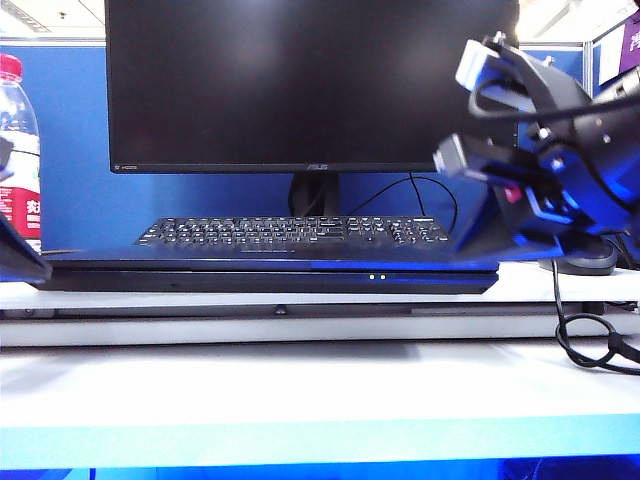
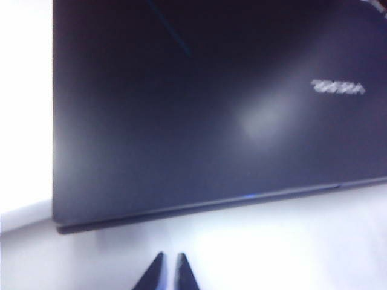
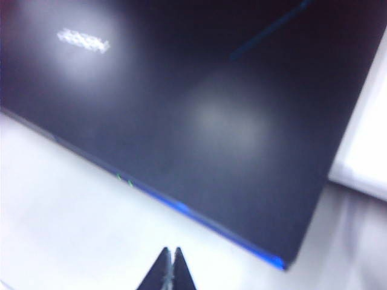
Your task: Open the lid of the black laptop.
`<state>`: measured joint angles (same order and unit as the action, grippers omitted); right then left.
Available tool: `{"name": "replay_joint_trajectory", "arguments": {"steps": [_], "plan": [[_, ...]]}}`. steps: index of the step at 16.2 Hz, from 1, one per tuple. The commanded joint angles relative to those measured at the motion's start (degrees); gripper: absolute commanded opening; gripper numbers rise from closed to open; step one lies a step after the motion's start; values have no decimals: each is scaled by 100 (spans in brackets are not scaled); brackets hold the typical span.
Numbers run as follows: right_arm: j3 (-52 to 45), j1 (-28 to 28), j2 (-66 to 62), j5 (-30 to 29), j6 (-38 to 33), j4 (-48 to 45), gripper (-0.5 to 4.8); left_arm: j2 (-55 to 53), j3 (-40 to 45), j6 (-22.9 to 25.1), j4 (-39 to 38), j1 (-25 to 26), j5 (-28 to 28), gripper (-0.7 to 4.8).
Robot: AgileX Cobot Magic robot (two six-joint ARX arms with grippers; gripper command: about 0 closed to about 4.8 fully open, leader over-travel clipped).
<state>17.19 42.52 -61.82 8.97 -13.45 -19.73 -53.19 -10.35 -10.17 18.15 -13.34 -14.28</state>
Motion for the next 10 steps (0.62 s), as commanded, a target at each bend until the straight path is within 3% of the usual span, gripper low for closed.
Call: {"name": "replay_joint_trajectory", "arguments": {"steps": [1,5,10], "plan": [[11,2,-37,11,-2,-138,-1,-162,-2,28,258,2,2,34],[11,-11,-37,166,0,-149,-1,-313,-2,26,428,0,-24,34],[11,-341,-37,-44,-2,-129,-1,-385,-2,31,518,2,-140,34]]}}
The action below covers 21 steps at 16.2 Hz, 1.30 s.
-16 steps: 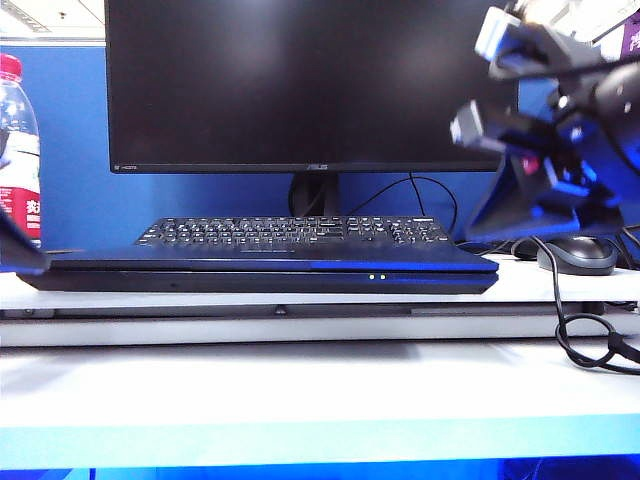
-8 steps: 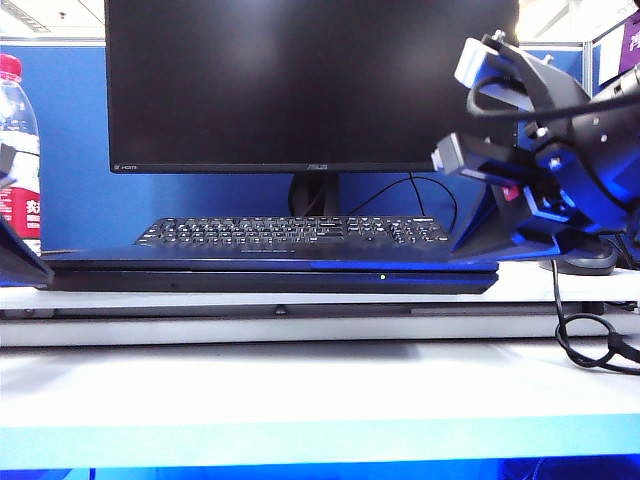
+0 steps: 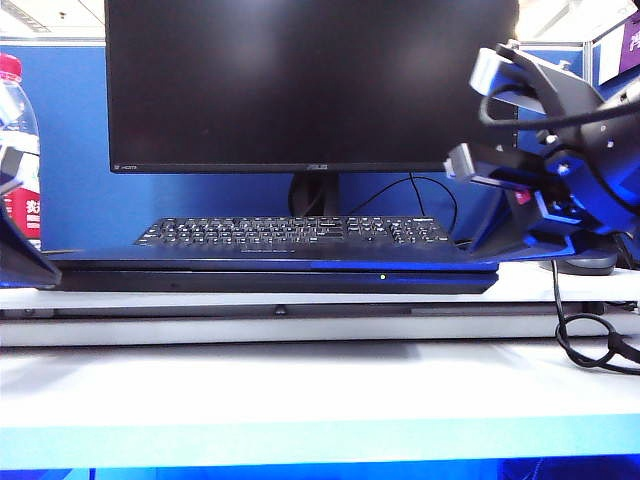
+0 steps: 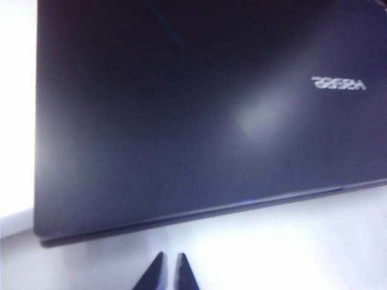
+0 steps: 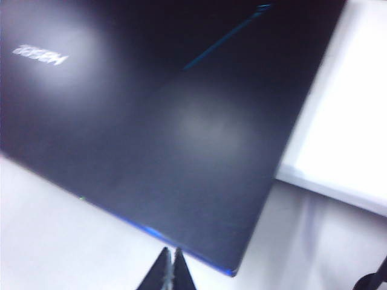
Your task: Open the lid of the black laptop.
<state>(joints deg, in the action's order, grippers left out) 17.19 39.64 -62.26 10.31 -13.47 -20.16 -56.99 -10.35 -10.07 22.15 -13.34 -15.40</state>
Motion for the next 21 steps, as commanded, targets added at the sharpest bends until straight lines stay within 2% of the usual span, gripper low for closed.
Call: {"name": "replay_joint_trajectory", "arguments": {"steps": [1,5,12,14,21], "plan": [[11,-50,7,-219,-2,-87,-1,-31,-2,22,153,2,-28,34],[11,-42,7,-420,-46,-33,-1,-197,-2,109,468,2,-24,35],[11,-44,7,-402,-90,278,-1,-772,-2,114,1051,2,-31,34],[11,-37,7,-407,-157,369,-1,-769,-2,35,1226,2,-240,34],[11,-37,9,-531,-155,321,-1,-769,-2,35,1248,2,-234,34]]}}
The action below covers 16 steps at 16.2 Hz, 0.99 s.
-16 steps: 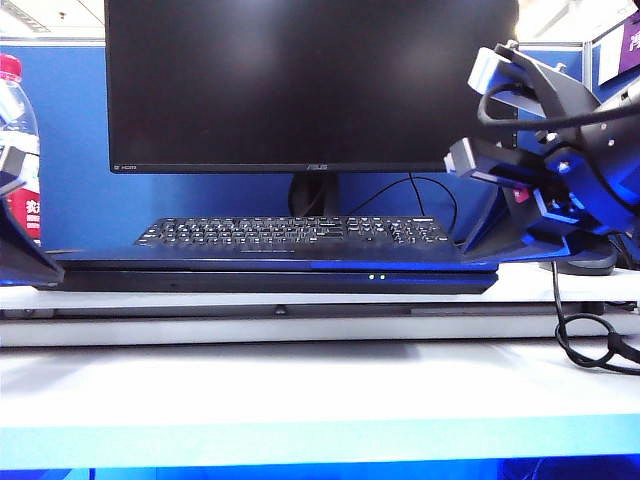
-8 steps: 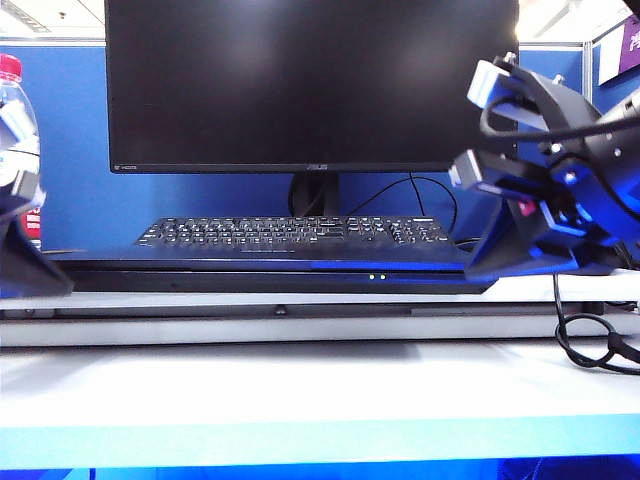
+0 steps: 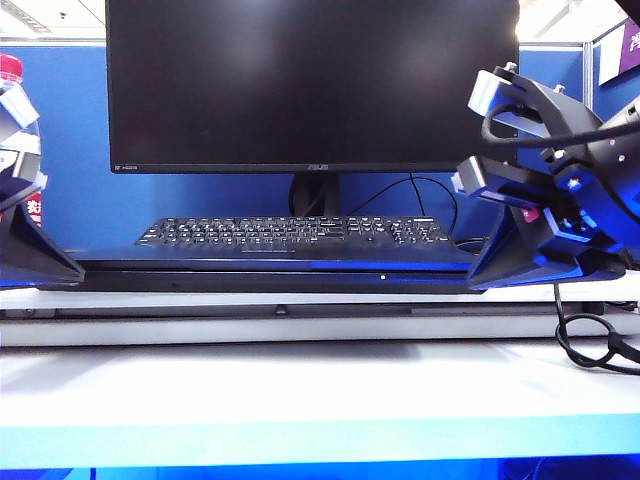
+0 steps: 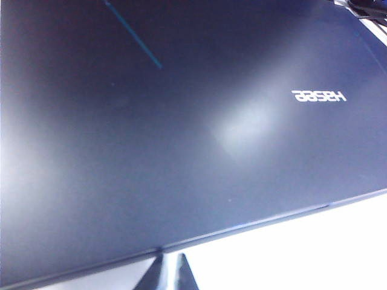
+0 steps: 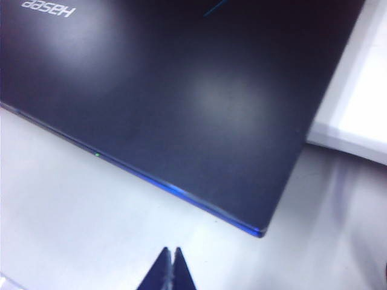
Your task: Open the lid of the black laptop.
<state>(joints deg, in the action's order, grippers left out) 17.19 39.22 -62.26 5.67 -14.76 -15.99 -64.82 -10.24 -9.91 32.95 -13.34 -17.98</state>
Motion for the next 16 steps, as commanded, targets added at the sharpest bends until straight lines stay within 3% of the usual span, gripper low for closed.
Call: {"name": "replay_joint_trajectory", "arguments": {"steps": [1,16], "plan": [[11,4,9,-66,-26,-98,-1,13,-13,11,164,2,9,34],[11,-9,-92,192,-22,-457,-1,15,-13,92,149,2,251,25]]}}
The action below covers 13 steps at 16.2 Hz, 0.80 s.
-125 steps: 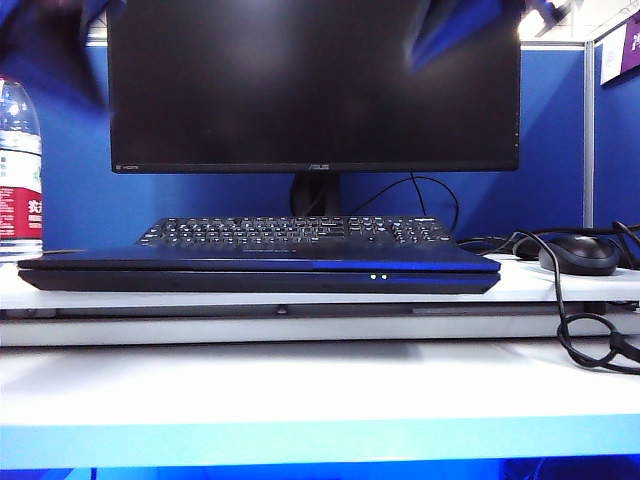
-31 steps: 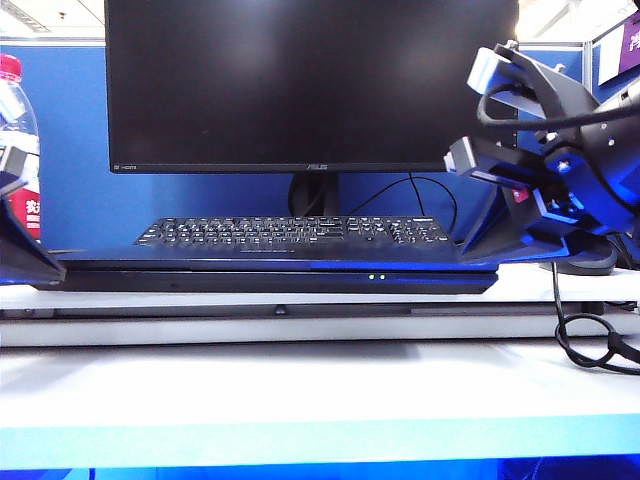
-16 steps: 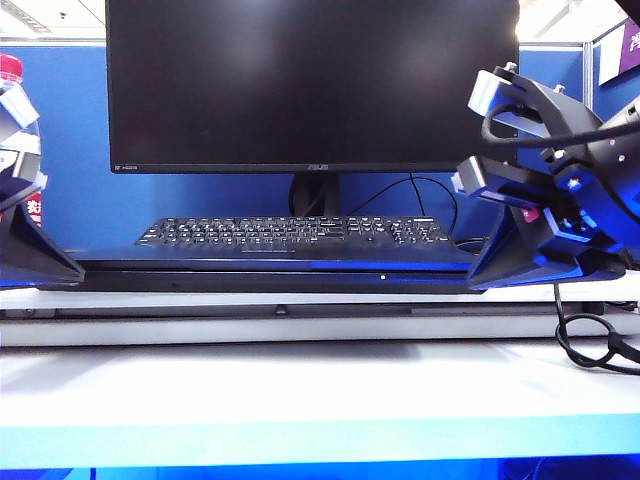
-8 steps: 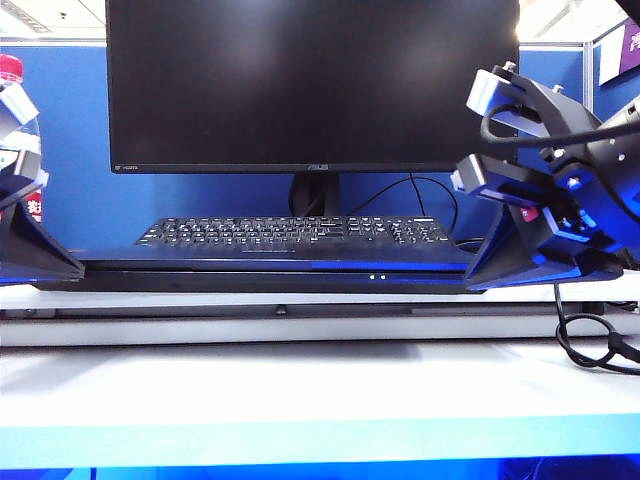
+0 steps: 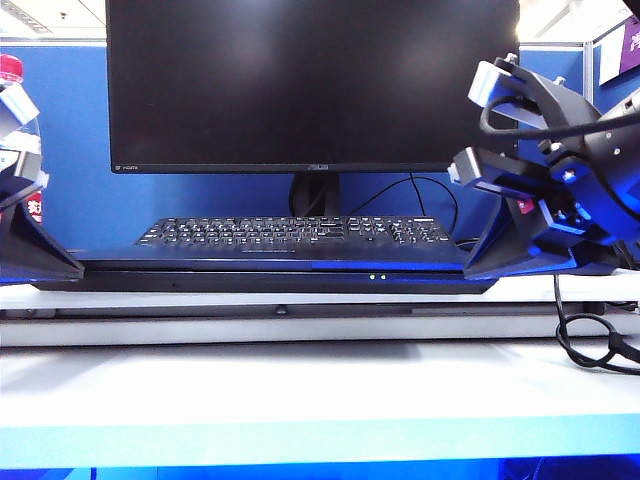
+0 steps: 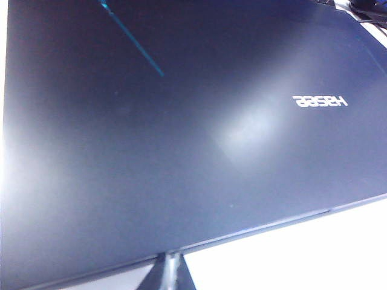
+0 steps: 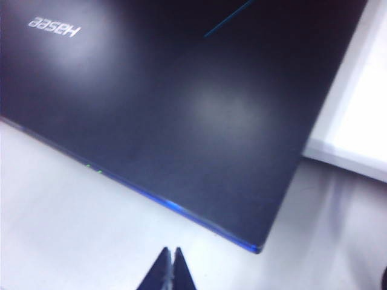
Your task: Open the lid of the black laptop.
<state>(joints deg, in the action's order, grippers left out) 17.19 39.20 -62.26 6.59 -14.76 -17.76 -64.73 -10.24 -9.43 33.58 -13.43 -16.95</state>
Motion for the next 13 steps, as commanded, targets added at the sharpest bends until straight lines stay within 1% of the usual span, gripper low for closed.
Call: {"name": "replay_joint_trajectory", "arguments": {"steps": [1,6,13], "plan": [[15,-9,-197,98,-24,-380,-1,7,-13,42,85,11,149,25],[17,-9,-420,101,-26,-782,-1,7,-13,39,83,11,122,25],[17,-13,-420,125,-26,-776,-1,7,-13,42,85,11,125,25]]}}
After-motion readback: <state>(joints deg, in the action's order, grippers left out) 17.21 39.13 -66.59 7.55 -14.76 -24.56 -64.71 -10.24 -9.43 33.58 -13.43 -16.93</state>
